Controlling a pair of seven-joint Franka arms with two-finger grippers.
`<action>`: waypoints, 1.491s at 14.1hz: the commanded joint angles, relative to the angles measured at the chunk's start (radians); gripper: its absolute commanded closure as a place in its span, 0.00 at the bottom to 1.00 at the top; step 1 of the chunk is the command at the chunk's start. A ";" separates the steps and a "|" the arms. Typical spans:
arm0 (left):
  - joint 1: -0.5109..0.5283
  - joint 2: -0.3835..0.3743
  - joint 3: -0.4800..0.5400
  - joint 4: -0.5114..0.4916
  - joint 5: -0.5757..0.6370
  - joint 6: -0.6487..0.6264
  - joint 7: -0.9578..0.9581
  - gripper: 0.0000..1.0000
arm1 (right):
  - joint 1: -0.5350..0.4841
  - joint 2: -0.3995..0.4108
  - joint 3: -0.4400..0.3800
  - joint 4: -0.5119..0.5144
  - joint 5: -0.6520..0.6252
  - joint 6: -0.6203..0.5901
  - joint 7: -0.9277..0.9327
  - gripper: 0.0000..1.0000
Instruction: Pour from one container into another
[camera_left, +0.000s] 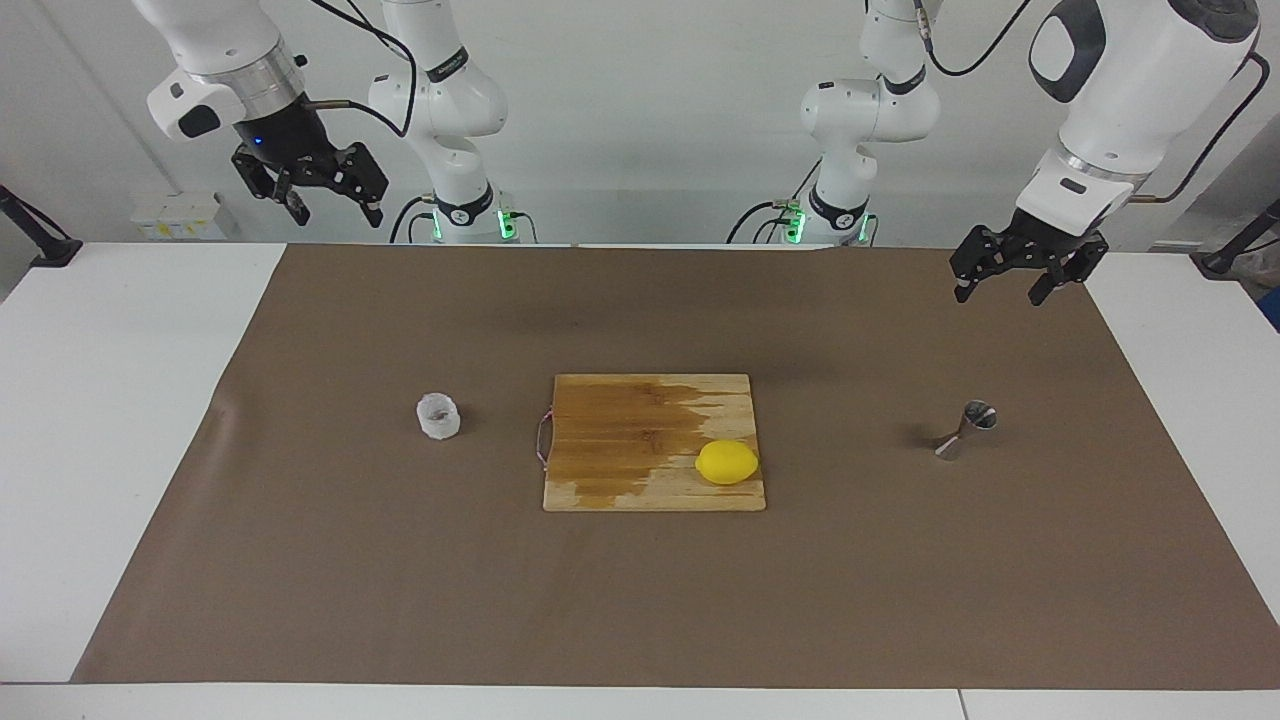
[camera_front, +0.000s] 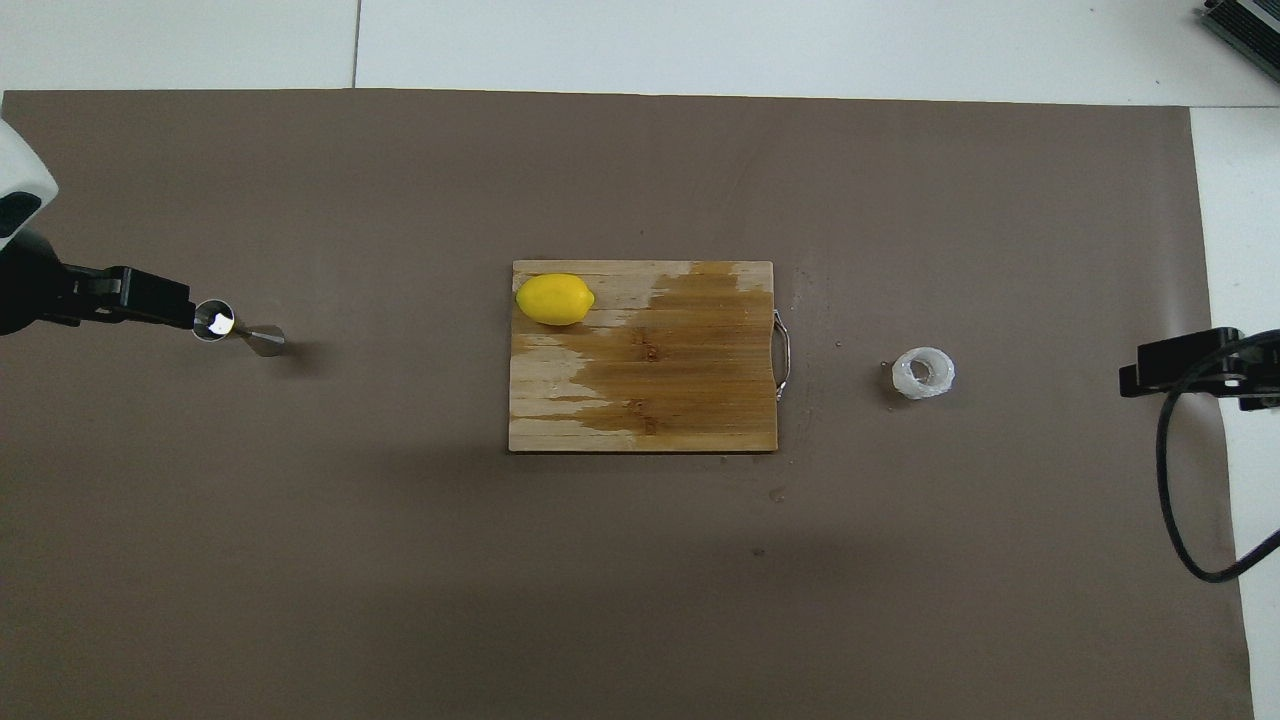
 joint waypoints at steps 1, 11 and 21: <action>0.004 -0.022 -0.002 -0.025 0.008 0.002 -0.005 0.00 | -0.017 -0.009 0.009 0.000 0.017 -0.016 0.010 0.00; 0.007 -0.045 -0.002 -0.028 0.008 -0.037 -0.017 0.00 | -0.017 -0.009 0.010 0.000 0.015 -0.016 0.010 0.00; 0.100 0.181 0.001 0.166 -0.083 -0.027 -0.031 0.00 | -0.017 -0.009 0.009 0.000 0.017 -0.016 0.010 0.00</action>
